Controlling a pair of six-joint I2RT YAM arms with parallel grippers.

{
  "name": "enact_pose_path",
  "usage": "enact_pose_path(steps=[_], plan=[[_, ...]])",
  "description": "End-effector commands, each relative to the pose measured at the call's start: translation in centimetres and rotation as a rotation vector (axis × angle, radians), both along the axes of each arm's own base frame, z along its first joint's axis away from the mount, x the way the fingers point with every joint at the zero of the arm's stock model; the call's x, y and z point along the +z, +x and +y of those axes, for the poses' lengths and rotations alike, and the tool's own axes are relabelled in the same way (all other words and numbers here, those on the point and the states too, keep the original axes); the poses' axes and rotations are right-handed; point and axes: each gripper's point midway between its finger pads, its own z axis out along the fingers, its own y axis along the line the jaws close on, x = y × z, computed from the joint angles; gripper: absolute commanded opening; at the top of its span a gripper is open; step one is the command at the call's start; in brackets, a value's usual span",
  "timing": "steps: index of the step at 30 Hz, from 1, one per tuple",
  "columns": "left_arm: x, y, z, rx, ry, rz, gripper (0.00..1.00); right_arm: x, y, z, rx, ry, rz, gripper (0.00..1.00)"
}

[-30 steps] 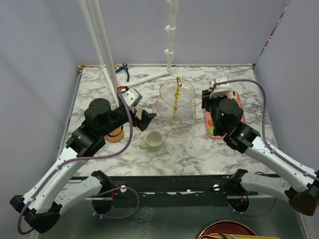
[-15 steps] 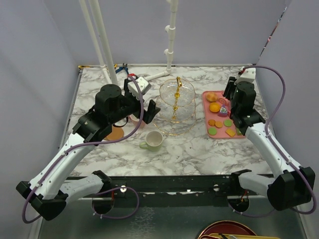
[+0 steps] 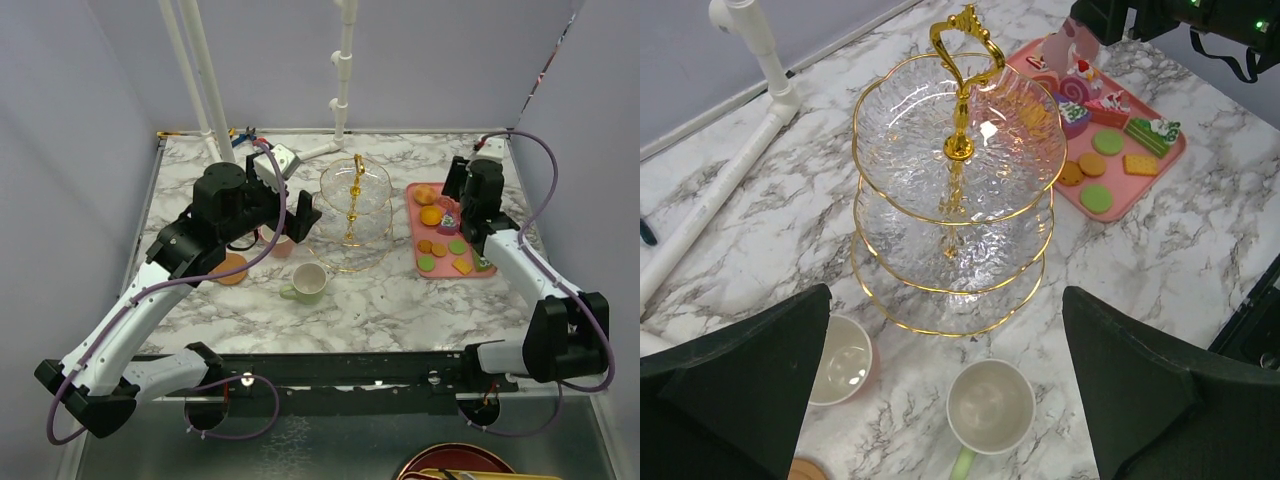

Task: Serve the afternoon tea
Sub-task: Pick up the desert from the tray.

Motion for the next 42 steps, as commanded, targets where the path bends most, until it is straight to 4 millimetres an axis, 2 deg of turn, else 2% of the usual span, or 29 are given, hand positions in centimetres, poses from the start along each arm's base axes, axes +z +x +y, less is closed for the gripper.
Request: enact_pose_path(steps=[1, 5, 17, 29, 37, 42], plan=[[0.7, 0.4, 1.1, 0.070, -0.016, -0.009, 0.99, 1.9, 2.0, -0.5, 0.065, 0.038, -0.075, 0.62], [1.2, 0.8, 1.6, 0.102, -0.020, -0.036, 0.99, 1.6, 2.9, -0.6, 0.108, 0.009, -0.070, 0.66], [2.0, 0.0, 1.9, 0.079, -0.031, -0.071, 0.99, -1.7, 5.1, -1.2, 0.103, -0.016, -0.009, 0.66], [2.4, -0.3, 1.7, 0.058, -0.031, -0.080, 0.99, -3.1, 5.9, -2.5, 0.080, -0.046, 0.007, 0.65], [2.6, -0.4, 1.8, 0.059, -0.032, -0.081, 0.99, -5.5, 6.0, -2.1, 0.096, -0.024, 0.048, 0.64], [2.4, -0.4, 1.8, 0.058, -0.029, -0.077, 0.99, -6.2, 5.8, -1.8, 0.115, -0.016, 0.057, 0.60]])
